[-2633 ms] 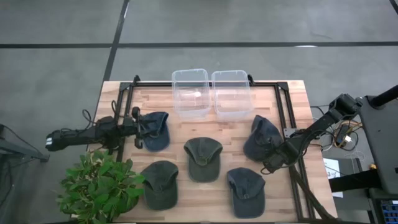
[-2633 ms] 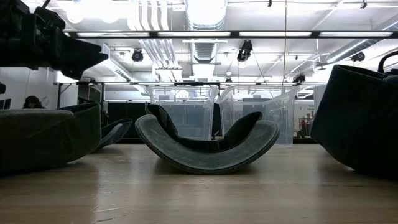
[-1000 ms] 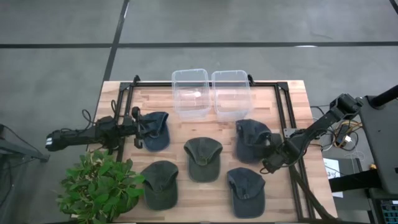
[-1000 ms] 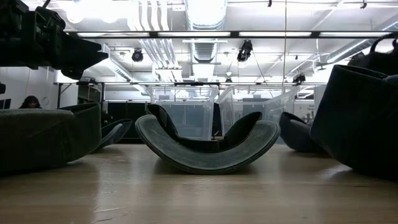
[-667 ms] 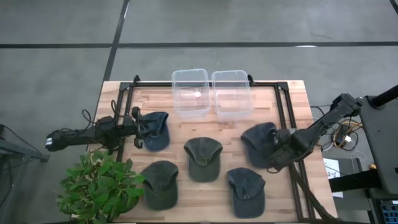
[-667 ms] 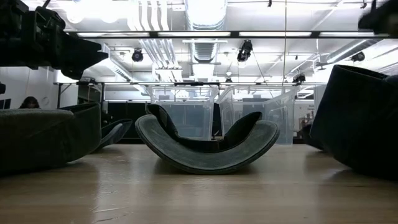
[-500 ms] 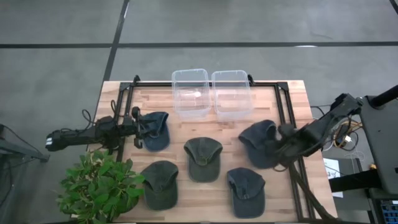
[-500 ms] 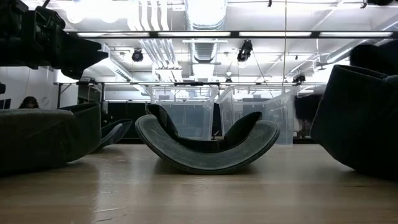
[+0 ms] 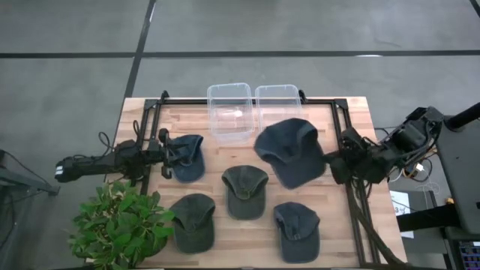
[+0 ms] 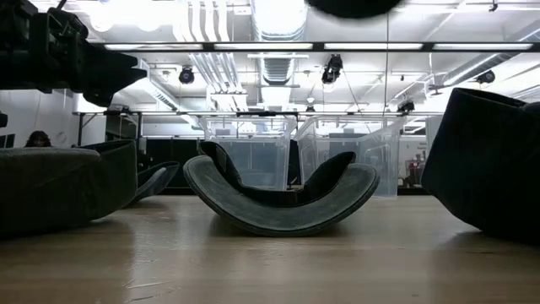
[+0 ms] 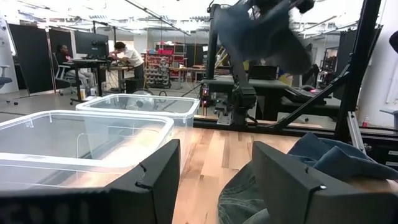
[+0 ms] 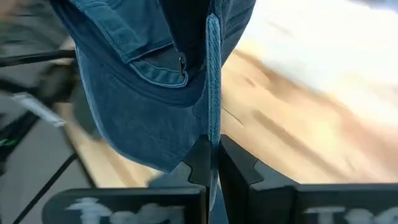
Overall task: Pick & Place hat
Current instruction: Put the top right blue cap into the right transparent bin
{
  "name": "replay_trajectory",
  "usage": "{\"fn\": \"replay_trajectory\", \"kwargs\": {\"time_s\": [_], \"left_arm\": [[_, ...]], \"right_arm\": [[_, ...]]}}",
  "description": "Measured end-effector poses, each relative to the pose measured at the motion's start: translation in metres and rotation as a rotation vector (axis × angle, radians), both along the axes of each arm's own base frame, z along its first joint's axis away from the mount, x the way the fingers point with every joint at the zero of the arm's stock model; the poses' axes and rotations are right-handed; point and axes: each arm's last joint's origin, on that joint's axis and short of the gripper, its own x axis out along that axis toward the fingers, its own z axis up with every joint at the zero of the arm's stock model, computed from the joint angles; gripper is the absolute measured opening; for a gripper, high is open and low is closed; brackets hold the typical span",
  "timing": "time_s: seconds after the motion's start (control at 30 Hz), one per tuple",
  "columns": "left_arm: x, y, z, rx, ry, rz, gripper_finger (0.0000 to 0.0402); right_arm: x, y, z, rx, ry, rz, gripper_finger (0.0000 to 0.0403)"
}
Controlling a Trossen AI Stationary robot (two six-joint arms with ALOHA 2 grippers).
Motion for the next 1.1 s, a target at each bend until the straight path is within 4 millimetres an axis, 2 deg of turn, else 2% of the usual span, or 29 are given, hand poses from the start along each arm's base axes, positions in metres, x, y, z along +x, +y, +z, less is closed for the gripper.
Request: {"fn": "replay_trajectory", "kwargs": {"time_s": [0.17, 0.37, 0.7, 0.93, 1.1], "left_arm": [[0.000, 0.000, 0.000, 0.000, 0.000, 0.000, 0.0193], [0.000, 0.000, 0.000, 0.000, 0.001, 0.000, 0.0193], [0.000, 0.000, 0.000, 0.000, 0.001, 0.000, 0.0193], [0.000, 0.000, 0.000, 0.000, 0.001, 0.000, 0.0193], [0.000, 0.000, 0.000, 0.000, 0.001, 0.000, 0.0193]], "right_arm": [[0.005, 0.003, 0.019, -0.133, -0.182, 0.190, 0.0012], [0.012, 0.008, 0.040, -0.270, -0.360, 0.337, 0.0012], [0.016, 0.015, 0.063, -0.369, -0.571, 0.528, 0.0012], [0.017, 0.015, 0.064, -0.380, -0.581, 0.499, 0.0012], [0.026, 0.009, 0.061, -0.408, -0.536, 0.159, 0.0012]]}}
